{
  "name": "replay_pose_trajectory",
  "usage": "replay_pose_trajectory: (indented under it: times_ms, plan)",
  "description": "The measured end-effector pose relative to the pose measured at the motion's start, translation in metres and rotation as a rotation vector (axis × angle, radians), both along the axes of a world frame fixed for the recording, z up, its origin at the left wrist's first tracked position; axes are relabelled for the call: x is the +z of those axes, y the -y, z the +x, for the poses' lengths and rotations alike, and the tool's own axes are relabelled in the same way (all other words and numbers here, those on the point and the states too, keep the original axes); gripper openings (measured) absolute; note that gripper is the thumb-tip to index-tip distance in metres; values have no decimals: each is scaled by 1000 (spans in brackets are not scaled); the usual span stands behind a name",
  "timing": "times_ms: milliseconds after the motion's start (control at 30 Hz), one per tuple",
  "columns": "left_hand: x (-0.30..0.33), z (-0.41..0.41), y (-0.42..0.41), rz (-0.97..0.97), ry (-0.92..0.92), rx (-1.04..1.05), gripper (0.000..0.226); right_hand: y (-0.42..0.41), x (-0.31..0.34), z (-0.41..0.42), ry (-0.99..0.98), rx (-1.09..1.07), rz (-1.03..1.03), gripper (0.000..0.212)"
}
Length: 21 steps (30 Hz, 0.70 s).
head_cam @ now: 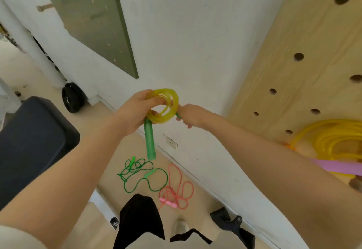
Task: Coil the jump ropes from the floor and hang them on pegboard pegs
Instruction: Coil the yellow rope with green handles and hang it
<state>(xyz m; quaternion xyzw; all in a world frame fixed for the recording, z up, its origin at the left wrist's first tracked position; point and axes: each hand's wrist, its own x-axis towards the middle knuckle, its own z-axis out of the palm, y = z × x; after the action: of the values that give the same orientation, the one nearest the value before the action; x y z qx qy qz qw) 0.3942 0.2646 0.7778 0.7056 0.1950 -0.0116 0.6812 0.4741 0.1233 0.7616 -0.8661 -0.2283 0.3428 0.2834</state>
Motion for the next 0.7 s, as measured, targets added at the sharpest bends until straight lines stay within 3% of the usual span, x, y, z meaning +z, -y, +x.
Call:
replay_pose_trajectory:
  times_ms: [133,167,233,333,467,700]
  plan:
    - [2,19,-30,411,-104,46,9,-43,20,16,-538,-140,523,55]
    - [4,24,-40,445,-96,65,9,-54,24,20,-524,-82,555,52]
    - [8,35,-63,473,-67,81,8,-76,27,28,-313,52,512,32]
    - [11,47,-104,319,8,55,6,-109,28,47,-77,95,471,9]
    - [3,62,-169,-38,90,76,11,-166,22,79,-88,-41,597,8]
    - [-9,120,-292,-6,238,215,13,-290,25,128,-176,-131,695,22]
